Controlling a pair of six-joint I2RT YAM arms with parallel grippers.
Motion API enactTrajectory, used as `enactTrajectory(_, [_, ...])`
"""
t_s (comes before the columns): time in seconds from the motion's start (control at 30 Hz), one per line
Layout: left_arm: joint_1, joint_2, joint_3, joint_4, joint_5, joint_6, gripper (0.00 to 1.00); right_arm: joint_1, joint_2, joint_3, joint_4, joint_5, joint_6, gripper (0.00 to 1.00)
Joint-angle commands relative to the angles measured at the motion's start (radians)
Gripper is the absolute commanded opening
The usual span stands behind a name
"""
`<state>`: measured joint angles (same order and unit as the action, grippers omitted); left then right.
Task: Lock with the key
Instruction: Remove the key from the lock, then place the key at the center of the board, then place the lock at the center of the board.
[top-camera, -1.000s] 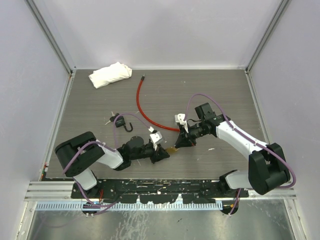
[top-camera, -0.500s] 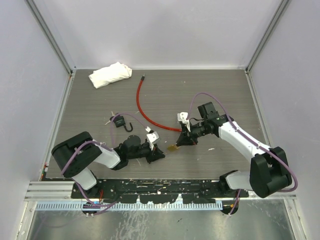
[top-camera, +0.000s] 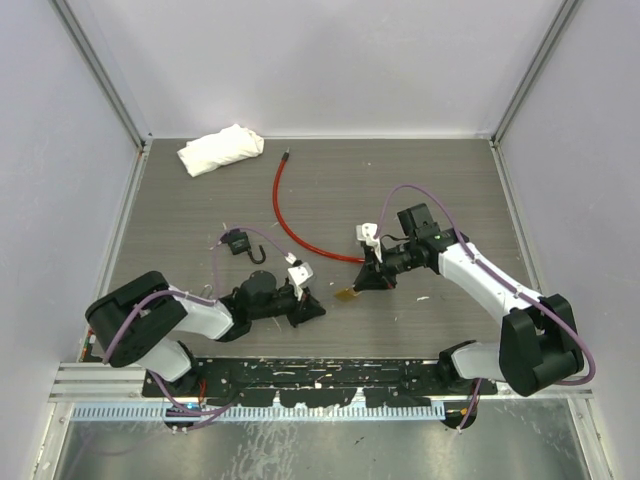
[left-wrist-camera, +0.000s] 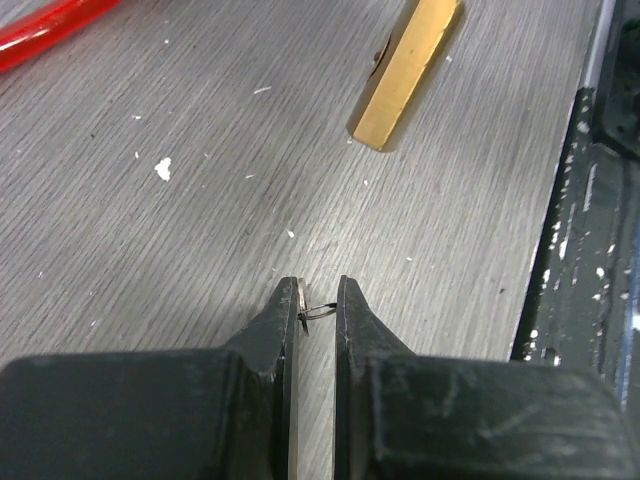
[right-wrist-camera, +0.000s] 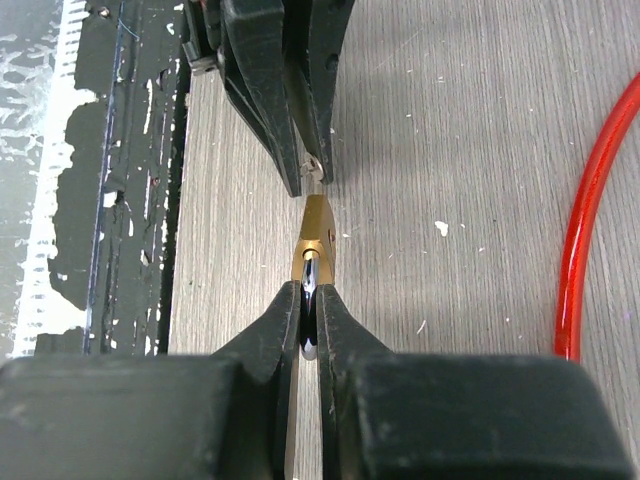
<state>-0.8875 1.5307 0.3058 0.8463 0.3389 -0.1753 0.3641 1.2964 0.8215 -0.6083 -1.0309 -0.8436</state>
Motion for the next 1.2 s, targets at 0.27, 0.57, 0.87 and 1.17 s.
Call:
enactTrajectory(0.27, [0.031,-0.142,0.089,-0.178,-0.025,-0.202,0.00,-0.038,-0.047,0.039,0.089,0.007,0.091,0.01])
enactTrajectory(0.57, [0.092,-0.139,0.163,-0.230,0.037,-0.334,0.00,-0.065,-0.052,0.028,0.173,0.058,0.200,0.01])
enactTrajectory(0.87, [0.182,0.021,0.372,-0.209,0.145,-0.499,0.00,-0.146,-0.063,0.006,0.380,0.141,0.460,0.01])
enactTrajectory(1.17, [0.219,0.454,0.920,-0.317,0.120,-0.662,0.00,-0.245,0.042,0.011,0.717,0.438,0.802,0.01])
